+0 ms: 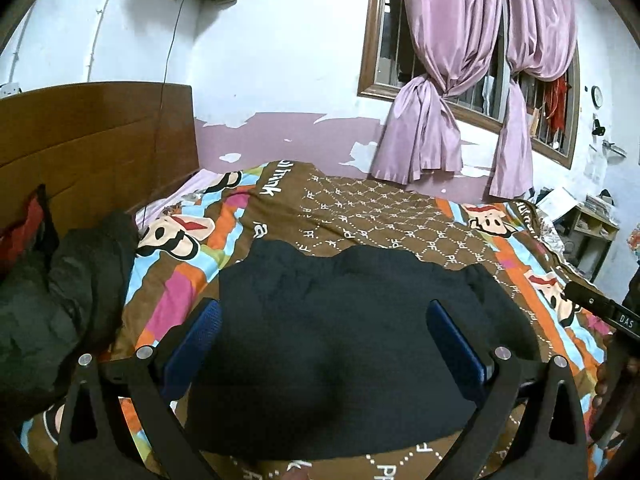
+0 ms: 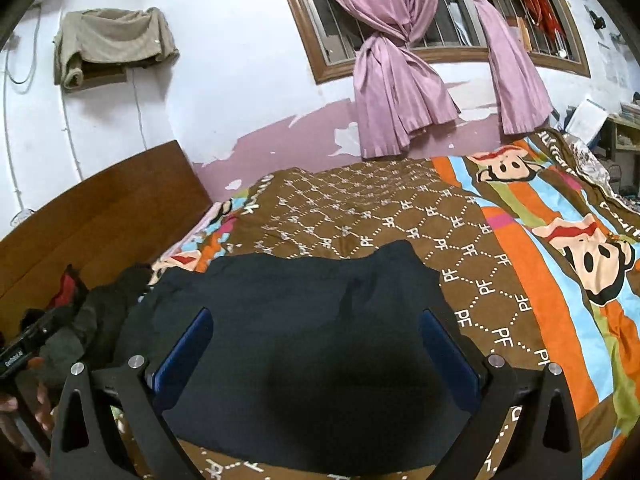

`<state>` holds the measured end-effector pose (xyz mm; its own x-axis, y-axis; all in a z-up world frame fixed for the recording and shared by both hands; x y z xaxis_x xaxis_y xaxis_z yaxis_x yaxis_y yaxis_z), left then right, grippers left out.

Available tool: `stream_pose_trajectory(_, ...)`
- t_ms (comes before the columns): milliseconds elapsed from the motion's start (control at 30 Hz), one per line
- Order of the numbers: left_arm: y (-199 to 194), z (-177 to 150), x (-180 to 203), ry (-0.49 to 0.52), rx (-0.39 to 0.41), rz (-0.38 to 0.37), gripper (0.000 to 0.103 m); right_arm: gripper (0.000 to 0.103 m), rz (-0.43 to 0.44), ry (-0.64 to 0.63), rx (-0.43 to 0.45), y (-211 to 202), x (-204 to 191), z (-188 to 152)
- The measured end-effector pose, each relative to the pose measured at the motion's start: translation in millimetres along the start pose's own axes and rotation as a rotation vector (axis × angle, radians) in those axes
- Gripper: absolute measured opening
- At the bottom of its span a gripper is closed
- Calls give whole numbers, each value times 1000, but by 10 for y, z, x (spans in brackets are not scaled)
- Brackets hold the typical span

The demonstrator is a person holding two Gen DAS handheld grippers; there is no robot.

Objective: Fold large clothes
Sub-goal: 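Lower the folded jacket onto the bed and open both tools, then pull both tools back away from the folded jacket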

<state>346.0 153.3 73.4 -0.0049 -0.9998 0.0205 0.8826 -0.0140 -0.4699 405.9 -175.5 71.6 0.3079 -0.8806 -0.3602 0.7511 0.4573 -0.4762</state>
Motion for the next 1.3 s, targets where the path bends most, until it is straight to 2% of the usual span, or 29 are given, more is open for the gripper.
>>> stream_pose_trajectory(233,-352,31,64,14,41,-1,101,103,44,-83,60,-370,-386,3)
stream_pose_trajectory(433,-623,-180,137,38,64,22,101,103,95,-153,91,-645,-608,-167)
stream_pose_trajectory(667,-911,-547,365,71,104,-54,101,103,101,-189,181,-992,-694,-477)
stream_pose_trajectory(800,-1009,-646,457,126,135,-70,101,103,74,-202,149,-979,-758,-698)
stream_pose_trajectory(933,-960,-845,450,136,97,-72,101,103,59,-213,118,-899,-748,-938)
stream_pose_trajectory(1000,-909,-947,388,118,71,-42,101,103,35,-214,123,-880,-705,-1044)
stream_pose_trajectory(1100,-902,-1042,320,105,87,3,101,103,15,-221,137,-864,-663,-1160)
stream_pose_trajectory(1300,-909,-1206,233,96,103,33,101,103,8,-196,100,-780,-603,-1290)
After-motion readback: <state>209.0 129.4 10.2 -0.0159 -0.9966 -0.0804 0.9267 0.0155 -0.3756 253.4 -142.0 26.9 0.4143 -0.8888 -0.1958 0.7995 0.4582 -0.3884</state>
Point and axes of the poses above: each gripper's, at about its wrist camera, not at the fingertips, and y roughly the way its jaws point, x to its right, z to its top, the point moved 8 cm from there along y, roughly the way its jaws point, and after that the axes turned 6 degrees about y, right-handed, at the moved point
